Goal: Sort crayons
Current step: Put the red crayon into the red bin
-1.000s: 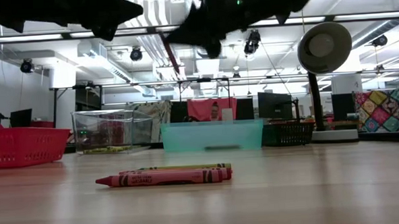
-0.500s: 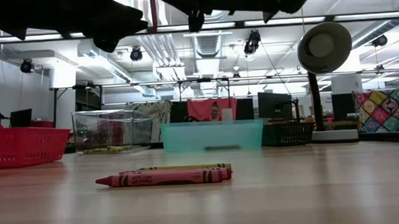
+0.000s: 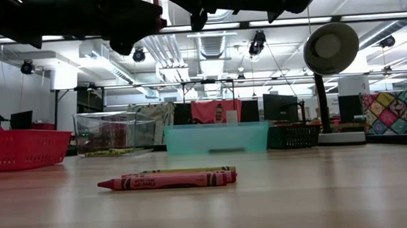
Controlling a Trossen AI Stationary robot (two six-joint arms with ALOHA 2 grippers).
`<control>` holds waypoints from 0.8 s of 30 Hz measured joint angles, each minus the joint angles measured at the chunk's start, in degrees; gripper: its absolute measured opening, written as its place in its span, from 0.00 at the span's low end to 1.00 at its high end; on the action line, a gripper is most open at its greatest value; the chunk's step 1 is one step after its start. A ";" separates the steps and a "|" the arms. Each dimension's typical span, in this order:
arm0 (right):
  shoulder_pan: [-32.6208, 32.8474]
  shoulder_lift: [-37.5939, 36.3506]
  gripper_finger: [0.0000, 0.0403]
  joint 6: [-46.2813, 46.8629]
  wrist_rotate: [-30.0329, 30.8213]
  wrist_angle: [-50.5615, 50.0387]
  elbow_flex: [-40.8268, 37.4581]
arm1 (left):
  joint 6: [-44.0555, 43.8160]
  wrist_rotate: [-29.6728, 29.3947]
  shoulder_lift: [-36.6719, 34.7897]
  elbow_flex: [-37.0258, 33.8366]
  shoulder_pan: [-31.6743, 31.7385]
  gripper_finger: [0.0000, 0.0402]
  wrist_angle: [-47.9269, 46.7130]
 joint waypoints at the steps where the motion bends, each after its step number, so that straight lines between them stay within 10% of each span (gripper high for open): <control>1: 0.00 0.00 0.02 -0.02 0.00 -0.02 0.00 | 0.17 0.00 0.56 0.00 0.00 0.40 0.52; 11: 0.00 0.00 0.02 -0.08 0.24 -0.98 0.08 | 0.54 -0.36 0.89 0.02 0.00 0.04 0.51; 24: 0.02 -0.04 0.13 0.72 5.94 -13.25 4.69 | -1.68 -0.59 -6.32 0.04 0.00 0.01 -10.25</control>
